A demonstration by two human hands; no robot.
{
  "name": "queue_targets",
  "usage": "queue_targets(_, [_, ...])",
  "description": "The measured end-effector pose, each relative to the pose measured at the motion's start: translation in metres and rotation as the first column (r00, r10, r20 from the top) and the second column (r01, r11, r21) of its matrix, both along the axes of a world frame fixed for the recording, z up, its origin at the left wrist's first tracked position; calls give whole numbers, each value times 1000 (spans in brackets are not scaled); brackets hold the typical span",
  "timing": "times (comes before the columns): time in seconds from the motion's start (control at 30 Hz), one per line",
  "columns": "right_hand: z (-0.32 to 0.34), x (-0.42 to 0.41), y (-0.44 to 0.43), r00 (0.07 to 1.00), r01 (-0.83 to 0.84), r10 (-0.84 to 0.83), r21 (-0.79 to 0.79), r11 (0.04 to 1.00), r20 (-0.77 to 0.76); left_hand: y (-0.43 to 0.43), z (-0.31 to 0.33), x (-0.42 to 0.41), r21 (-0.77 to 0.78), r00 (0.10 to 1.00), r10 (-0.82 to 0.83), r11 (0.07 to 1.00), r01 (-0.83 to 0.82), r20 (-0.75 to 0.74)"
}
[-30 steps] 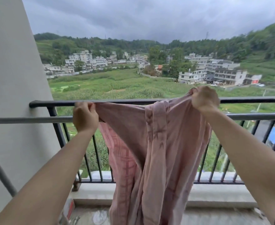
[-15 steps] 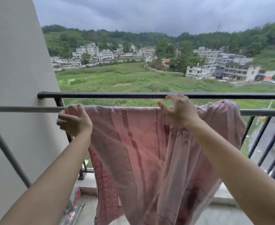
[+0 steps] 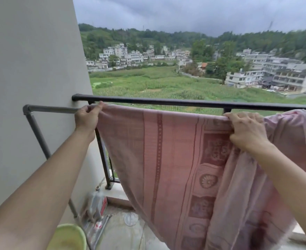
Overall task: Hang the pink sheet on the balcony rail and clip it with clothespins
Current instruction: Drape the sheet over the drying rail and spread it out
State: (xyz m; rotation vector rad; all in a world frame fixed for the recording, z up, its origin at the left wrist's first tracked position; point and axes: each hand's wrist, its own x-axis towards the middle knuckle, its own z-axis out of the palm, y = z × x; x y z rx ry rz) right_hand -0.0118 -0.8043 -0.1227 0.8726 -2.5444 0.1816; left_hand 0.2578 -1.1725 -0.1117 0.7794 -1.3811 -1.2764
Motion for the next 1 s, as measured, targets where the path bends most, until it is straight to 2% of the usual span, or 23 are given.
queue_targets(0.1, [12,27,-32,987,-53,61,-57,997,152,-7,-4,16,141,982,-177,973,184,-63])
queue_targets(0.27, [24,75,-116,913,-264,329,-268,927,240,-17,-25,39,107,974,-225,969,221,26])
queue_targets(0.33, [26,88,-149,899,-317,372,-242,917,230,-23,-33,44,84,973,-222,973,216,58])
queue_targets(0.47, [35,107,-210,873,-397,424,-154,905,242,-42,-41,47,68,972,-232,970,234,-45])
queue_targets(0.57, [44,112,-255,811,-488,491,-95,868,318,-53,-35,42,63,957,-275,958,281,-90])
queue_targets(0.67, [56,109,-306,704,-592,537,-33,805,465,-68,-19,32,-33,978,-192,981,190,-86])
queue_targets(0.77, [67,101,-357,491,-713,592,-95,695,640,-95,-3,29,-81,997,-28,996,22,-74])
queue_targets(0.9, [83,102,-424,253,-817,572,-145,559,780,-139,19,33,-152,996,71,985,-79,-63])
queue_targets(1.0, [91,118,-477,161,-852,644,-223,473,748,-170,29,45,-209,989,133,967,-144,-66])
